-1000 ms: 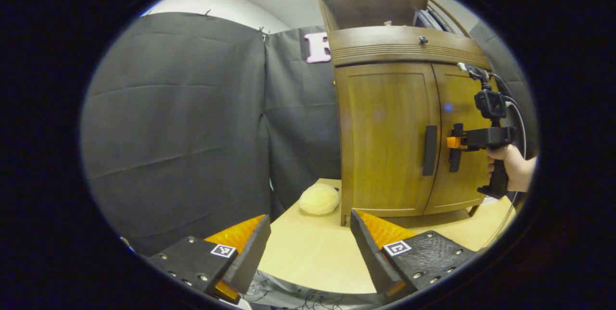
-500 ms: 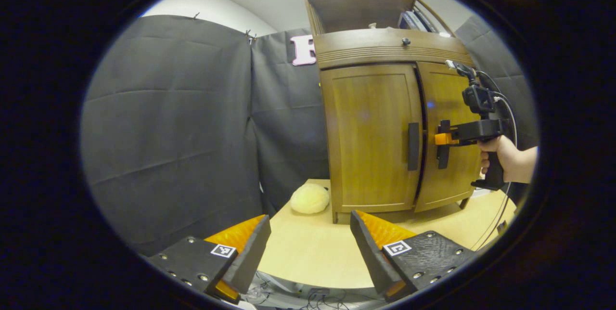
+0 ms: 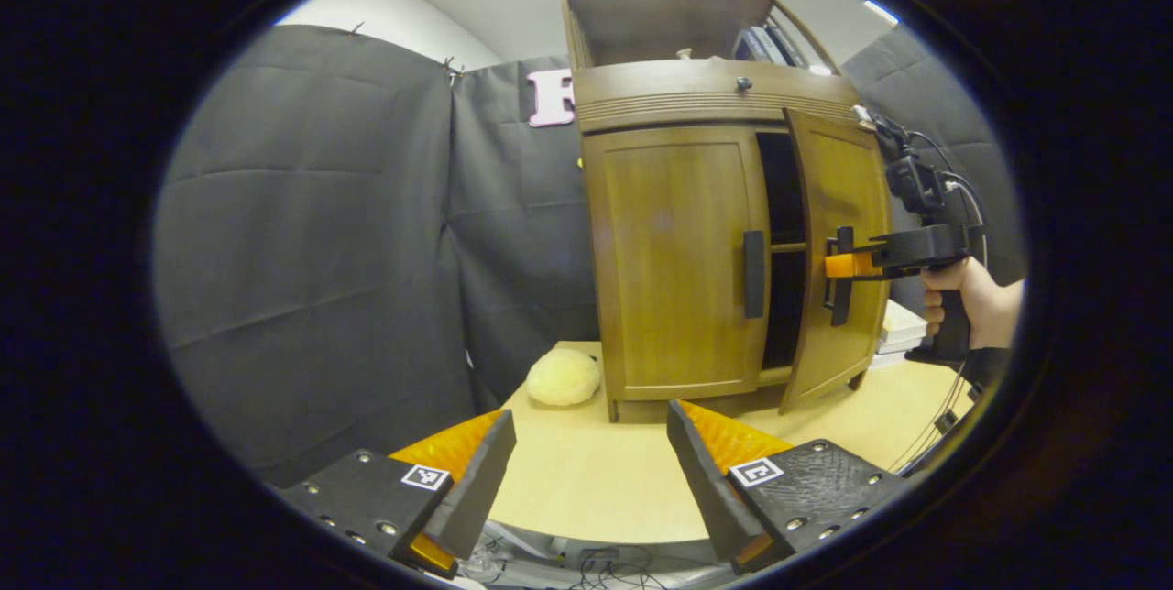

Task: Open the right door of the double-door shoe cabinet with the right hand, and open the left door with the left hand.

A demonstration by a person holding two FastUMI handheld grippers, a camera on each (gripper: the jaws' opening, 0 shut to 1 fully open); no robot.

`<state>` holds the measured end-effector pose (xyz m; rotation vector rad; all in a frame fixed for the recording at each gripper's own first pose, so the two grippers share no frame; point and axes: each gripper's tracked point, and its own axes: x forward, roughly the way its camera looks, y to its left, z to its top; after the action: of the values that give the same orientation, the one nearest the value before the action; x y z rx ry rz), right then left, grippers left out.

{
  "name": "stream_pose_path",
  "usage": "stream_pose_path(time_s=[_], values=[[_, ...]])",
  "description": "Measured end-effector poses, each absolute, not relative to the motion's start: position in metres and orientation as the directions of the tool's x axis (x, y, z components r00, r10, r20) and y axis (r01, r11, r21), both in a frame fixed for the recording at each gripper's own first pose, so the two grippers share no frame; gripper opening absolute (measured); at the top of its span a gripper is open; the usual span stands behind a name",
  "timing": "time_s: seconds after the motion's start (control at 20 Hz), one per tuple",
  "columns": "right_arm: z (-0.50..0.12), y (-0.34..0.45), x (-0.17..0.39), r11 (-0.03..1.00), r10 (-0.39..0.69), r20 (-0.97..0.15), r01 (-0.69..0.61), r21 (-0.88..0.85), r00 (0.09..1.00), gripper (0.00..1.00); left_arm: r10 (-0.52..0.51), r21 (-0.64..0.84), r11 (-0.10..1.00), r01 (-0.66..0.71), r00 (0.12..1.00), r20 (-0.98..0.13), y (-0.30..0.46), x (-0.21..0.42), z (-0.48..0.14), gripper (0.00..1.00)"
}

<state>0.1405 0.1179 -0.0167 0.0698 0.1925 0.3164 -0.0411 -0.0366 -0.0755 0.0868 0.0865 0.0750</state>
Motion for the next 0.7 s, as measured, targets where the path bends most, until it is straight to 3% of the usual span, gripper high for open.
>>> stream_pose_path(time_s=[0.05, 0.5, 0.7], values=[[-0.019, 0.113, 0.136, 0.949, 0.313, -0.177, -0.299, 0.100, 0.933, 0.10, 0.061, 0.088, 0.995, -0.053, 0.994, -0.087, -0.038, -0.042, -0.076, 0.95], [0.003, 0.094, 0.132, 0.964, 0.256, -0.183, -0.237, 0.119, 0.949, 0.12, -0.150, 0.103, 0.983, 0.154, 0.987, -0.050, -0.093, -0.019, -0.056, 0.98], [-0.005, 0.072, 0.114, 0.955, 0.269, -0.200, -0.235, 0.179, 0.942, 0.12, -0.254, -0.022, 0.967, 0.253, 0.965, -0.064, -0.107, 0.001, -0.056, 0.99]])
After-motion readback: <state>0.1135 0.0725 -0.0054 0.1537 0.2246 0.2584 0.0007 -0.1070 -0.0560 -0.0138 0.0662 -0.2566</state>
